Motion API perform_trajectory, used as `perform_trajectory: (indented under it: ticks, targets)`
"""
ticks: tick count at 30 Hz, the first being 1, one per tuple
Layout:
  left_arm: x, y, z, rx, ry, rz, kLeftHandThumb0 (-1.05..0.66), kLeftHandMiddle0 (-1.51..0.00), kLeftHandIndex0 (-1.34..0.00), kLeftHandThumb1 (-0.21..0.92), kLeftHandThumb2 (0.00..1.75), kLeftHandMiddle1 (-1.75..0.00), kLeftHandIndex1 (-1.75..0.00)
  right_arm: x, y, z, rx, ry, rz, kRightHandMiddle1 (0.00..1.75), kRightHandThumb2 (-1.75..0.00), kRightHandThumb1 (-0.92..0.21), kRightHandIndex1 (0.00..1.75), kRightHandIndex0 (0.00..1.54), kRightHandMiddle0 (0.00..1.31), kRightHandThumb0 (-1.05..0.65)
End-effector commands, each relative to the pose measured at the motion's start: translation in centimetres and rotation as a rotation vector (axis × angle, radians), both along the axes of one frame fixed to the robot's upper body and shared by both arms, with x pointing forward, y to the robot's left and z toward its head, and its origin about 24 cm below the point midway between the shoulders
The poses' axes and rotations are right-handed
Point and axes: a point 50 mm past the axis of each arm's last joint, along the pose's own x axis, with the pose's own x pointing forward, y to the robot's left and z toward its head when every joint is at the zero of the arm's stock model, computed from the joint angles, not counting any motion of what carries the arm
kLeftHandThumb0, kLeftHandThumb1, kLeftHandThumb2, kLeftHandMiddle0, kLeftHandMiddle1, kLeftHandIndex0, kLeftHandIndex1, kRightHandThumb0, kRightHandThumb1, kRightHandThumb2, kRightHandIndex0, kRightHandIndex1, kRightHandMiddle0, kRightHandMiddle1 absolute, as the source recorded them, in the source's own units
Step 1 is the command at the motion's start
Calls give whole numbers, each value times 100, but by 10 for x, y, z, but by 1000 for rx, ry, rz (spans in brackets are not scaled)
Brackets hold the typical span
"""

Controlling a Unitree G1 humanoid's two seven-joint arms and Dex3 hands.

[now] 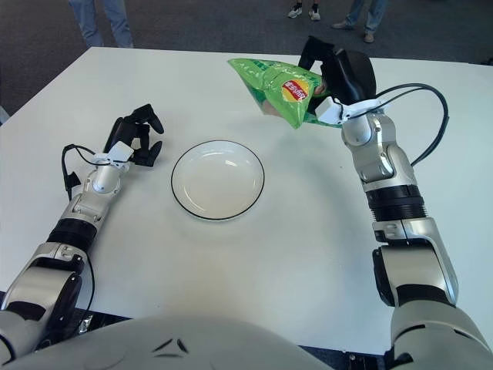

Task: Put the snack into the plate.

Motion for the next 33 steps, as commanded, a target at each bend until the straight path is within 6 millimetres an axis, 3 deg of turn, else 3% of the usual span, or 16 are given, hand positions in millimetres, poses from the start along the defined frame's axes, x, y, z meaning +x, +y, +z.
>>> perform_trajectory:
  ticks: [1, 13, 24, 33]
  targets:
    - [-16, 1, -35, 2, 137, 42, -51, -123, -67, 25, 140, -175, -175, -3, 8, 6, -32, -36, 42, 175, -146, -20, 175, 129, 71, -52]
    - [-16, -1, -34, -11, 149, 42, -51, -123, -67, 24, 141, -175, -175, -10, 27, 17, -85, -92, 181, 175, -144, -21, 175, 131, 71, -53]
    - [-16, -2, -35, -15, 151, 44, -51, -123, -68, 24, 141, -175, -175, -22, 38, 17, 6, 5, 329, 175, -141, -23, 175, 135, 68, -51]
    - [-14, -2, -35, -15, 156, 48, -51, -123, -68, 24, 141, -175, -175, -37, 58, 17, 38, 22, 482, 175, -136, -28, 175, 134, 64, -49]
